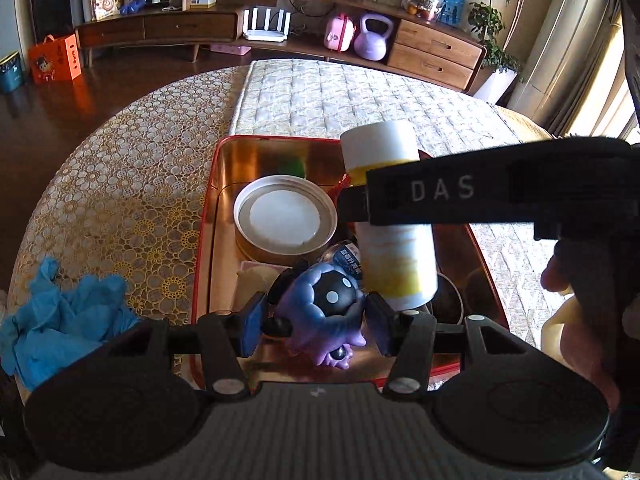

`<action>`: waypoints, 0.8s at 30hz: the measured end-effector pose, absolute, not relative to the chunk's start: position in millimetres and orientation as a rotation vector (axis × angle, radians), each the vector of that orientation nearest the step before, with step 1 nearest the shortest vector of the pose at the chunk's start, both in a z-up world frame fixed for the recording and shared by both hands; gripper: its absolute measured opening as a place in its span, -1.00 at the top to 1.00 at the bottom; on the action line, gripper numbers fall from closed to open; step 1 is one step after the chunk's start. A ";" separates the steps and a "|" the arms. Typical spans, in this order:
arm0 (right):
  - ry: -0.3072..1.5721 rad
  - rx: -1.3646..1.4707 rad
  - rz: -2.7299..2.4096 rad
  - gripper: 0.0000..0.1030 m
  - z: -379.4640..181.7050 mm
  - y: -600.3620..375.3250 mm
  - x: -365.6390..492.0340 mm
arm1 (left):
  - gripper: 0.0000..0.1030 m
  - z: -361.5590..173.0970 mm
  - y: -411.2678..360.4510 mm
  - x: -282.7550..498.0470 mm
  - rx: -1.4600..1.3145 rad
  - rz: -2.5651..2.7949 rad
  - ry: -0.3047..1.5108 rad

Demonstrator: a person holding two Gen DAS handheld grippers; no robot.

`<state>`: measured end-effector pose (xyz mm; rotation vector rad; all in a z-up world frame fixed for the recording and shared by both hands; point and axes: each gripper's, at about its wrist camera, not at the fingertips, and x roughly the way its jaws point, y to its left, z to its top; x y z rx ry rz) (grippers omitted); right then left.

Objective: Organize rigid objects
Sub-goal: 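Carry the toy and bottle into the red tin box, then open both grippers to release the toy and bottle in the tin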

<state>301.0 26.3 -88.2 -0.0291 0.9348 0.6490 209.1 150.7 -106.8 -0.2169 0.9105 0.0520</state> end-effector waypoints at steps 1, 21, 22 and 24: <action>0.937 -0.036 0.648 0.12 -89.4 26.4 300.0 | -0.02 -108.1 150.7 209.5 -0.218 0.052 0.913; 0.900 0.000 0.676 0.04 -65.6 1.3 286.5 | -0.24 -109.1 152.6 210.3 -0.252 0.059 0.942; 0.900 0.006 0.678 0.03 -64.1 -1.3 284.7 | -0.25 -107.5 152.9 209.1 -0.256 0.059 0.939; 0.899 0.011 0.682 0.00 -60.9 -7.0 280.6 | -0.25 -103.3 152.3 205.8 -0.257 0.060 0.930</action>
